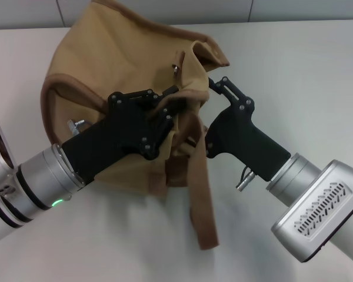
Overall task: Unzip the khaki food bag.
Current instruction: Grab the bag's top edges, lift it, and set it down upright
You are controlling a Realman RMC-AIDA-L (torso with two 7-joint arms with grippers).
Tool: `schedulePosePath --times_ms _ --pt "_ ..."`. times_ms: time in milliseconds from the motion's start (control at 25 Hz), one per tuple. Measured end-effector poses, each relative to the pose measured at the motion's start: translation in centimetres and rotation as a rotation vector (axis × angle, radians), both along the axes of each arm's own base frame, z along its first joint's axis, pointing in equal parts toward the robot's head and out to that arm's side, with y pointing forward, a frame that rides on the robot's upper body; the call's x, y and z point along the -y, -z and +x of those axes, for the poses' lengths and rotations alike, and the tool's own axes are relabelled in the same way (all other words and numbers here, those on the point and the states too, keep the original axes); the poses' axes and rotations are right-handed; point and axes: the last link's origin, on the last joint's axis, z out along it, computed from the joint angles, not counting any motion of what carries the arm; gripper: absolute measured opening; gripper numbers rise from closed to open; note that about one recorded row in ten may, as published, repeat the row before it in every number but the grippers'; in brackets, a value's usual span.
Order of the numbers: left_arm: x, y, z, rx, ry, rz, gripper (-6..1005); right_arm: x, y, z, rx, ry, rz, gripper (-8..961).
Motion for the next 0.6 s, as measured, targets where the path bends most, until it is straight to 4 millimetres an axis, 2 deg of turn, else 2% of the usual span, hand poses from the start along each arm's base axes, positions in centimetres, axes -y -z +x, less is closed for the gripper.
schedulePosePath --times_ms 240,600 --pt "0.05 0.04 -0.05 -0.001 -0.003 -0.001 89 -0.18 -0.08 -0.08 -0.007 0.007 0.006 761" --pt "0.08 0.07 -0.08 -0.001 -0.005 -0.003 89 -0.46 -0.06 -0.25 0.002 -0.004 0.006 387"
